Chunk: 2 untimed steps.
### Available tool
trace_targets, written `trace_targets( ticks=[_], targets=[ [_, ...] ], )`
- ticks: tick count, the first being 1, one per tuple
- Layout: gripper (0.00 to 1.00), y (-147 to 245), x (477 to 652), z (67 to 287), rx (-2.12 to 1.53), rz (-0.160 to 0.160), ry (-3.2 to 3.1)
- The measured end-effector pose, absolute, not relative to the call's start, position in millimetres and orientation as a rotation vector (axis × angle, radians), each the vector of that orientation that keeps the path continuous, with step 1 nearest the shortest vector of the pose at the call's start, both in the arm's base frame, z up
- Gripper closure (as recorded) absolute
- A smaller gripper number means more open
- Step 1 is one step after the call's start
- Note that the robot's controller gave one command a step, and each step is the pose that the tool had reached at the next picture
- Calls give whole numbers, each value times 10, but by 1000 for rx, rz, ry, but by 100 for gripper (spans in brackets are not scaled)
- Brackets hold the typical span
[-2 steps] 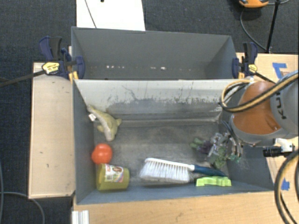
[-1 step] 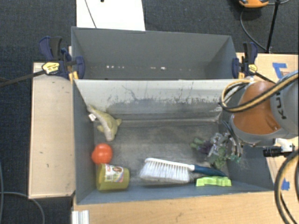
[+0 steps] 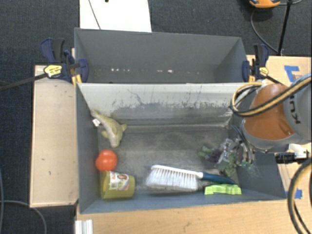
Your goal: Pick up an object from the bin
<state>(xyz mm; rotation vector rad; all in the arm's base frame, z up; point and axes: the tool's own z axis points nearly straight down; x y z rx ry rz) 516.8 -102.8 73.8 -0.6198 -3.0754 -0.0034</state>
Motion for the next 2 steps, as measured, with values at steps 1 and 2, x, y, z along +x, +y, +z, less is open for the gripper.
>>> trace_targets(
  ticks=[1, 2],
  targets=[
    [100, -1027, 5158, 967, -618, -3, -3072],
    [100, -1032, 5177, 1176, -618, -2, -3080]
  ],
)
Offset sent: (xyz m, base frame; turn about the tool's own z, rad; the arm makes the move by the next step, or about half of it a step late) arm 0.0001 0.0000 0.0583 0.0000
